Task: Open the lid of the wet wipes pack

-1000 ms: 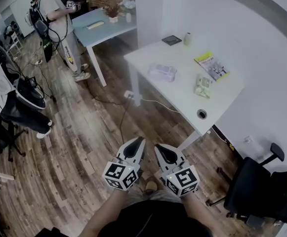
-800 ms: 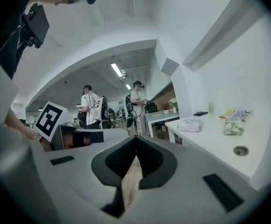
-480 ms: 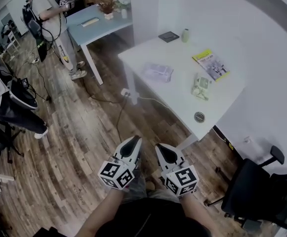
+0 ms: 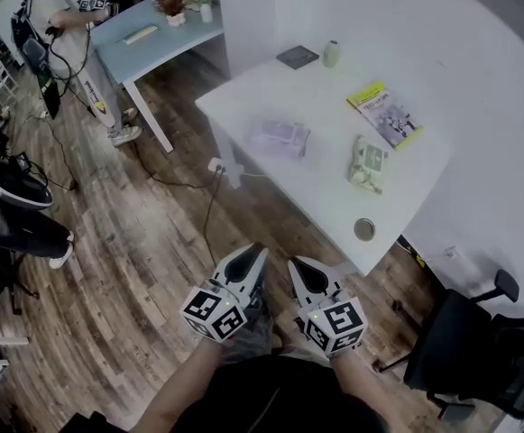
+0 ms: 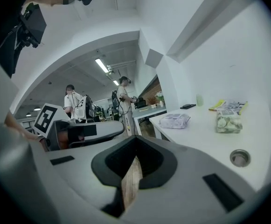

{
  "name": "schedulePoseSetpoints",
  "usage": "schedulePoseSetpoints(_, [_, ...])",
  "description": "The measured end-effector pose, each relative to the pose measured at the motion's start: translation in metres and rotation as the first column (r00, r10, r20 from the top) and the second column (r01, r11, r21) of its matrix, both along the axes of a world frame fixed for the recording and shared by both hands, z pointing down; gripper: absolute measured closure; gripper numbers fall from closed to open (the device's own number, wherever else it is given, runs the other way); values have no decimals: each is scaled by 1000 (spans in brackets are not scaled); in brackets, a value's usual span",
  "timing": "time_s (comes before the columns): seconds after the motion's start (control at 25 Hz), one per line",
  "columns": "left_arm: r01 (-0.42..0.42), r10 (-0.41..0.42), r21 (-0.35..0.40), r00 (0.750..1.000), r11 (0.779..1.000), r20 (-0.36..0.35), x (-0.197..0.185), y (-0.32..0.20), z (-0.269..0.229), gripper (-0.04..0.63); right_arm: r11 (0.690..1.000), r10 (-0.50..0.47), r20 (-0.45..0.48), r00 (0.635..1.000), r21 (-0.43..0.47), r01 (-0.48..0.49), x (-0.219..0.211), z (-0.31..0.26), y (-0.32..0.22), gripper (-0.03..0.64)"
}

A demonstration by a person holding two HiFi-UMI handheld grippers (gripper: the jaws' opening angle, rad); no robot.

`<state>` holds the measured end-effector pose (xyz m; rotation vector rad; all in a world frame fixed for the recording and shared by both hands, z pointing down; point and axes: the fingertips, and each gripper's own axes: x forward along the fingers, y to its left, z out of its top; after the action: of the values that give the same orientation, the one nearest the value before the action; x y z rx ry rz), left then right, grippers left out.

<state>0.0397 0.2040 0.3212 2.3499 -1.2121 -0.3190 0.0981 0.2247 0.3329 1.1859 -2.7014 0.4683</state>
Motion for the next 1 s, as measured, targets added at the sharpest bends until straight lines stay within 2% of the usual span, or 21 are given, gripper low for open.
schedulePoseSetpoints(0.4, [5,2,-69,996,998,94,-36,-121,24,552,999,34,-36,999,-32,-36,-18,12,-114,600])
schedulePoseSetpoints(0.56, [4,0,-34,994,999,106,-46,-163,21,553,998,42,-49,998,-33,-44,-27,16,-154,600])
schedulePoseSetpoints(0.68, [-17,20,-26,993,1000,119,-52,-188,25,553,999,49,-98,994,-18,-51,-33,22,-178,600])
schedulePoseSetpoints(0.84, [-29,31,-25,995,999,98,-64,-215,30,552,998,60,-186,981,17,-58,-40,28,-211,600])
schedulePoseSetpoints(1.0, [-58,59,-12,996,998,70,-74,-235,35,552,997,70,-223,972,29,-65,-42,32,-237,600])
